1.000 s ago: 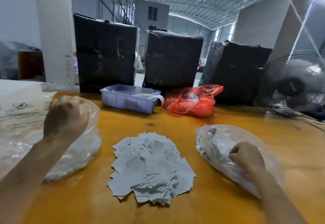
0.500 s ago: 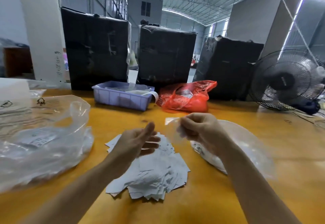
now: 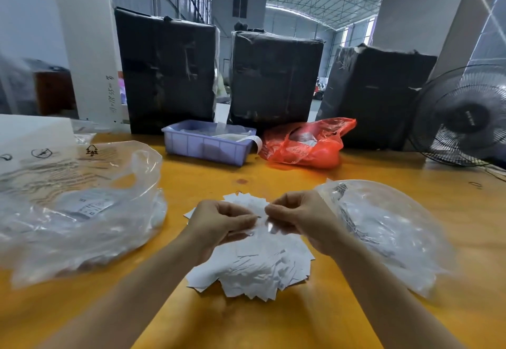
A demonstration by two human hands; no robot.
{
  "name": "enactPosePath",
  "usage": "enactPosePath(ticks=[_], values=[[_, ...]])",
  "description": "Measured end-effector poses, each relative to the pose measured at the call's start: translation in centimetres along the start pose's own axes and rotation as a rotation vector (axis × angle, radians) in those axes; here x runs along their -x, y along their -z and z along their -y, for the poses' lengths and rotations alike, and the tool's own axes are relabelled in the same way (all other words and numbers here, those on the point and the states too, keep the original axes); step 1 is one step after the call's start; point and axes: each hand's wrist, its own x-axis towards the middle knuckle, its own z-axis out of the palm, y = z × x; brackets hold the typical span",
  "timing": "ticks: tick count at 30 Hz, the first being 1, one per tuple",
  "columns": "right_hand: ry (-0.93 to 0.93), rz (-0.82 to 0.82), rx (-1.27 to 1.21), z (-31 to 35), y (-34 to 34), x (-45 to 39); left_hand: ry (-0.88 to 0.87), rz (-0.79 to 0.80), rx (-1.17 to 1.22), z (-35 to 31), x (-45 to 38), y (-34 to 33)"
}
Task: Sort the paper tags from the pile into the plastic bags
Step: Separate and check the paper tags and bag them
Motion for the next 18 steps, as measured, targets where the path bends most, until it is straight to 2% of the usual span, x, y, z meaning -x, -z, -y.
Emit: enactPosePath(ticks=[3,6,8,9,11,13,14,16,18], values=[[0.079,-0.176,0.103,1.2,3.0,0.0,0.002,-0.019,0.037,0.0,-0.3,0.4],[0.154,-0.527,0.334,1.6,8.8,0.2,0.010,-0.034,0.066,0.0,-0.4,0.5],[0.047,-0.709,0.642,0.6,12.9,0.5,0.005,-0.046,0.072,0.0,-0.3,0.5],[-0.061,-0.740,0.770,0.0,14.4,0.7,0.001,-0.051,0.075,0.0,-0.3,0.4],[-0.316,-0.664,0.898,-1.3,15.5,1.2,-0.006,-0.059,0.078,0.0,-0.3,0.4],[-0.478,-0.477,1.043,-2.7,15.2,1.2,-0.017,-0.077,0.057,0.0,-0.3,0.4],[-0.517,-0.402,1.118,-3.2,14.9,1.0,-0.025,-0.091,0.037,0.0,-0.3,0.4],[-0.543,-0.359,1.195,-3.0,14.3,0.6,-0.043,-0.107,0.041,-0.1,-0.2,0.4],[-0.495,-0.465,1.281,-1.1,13.6,0.7,-0.058,-0.103,0.087,-0.2,-0.1,0.4]])
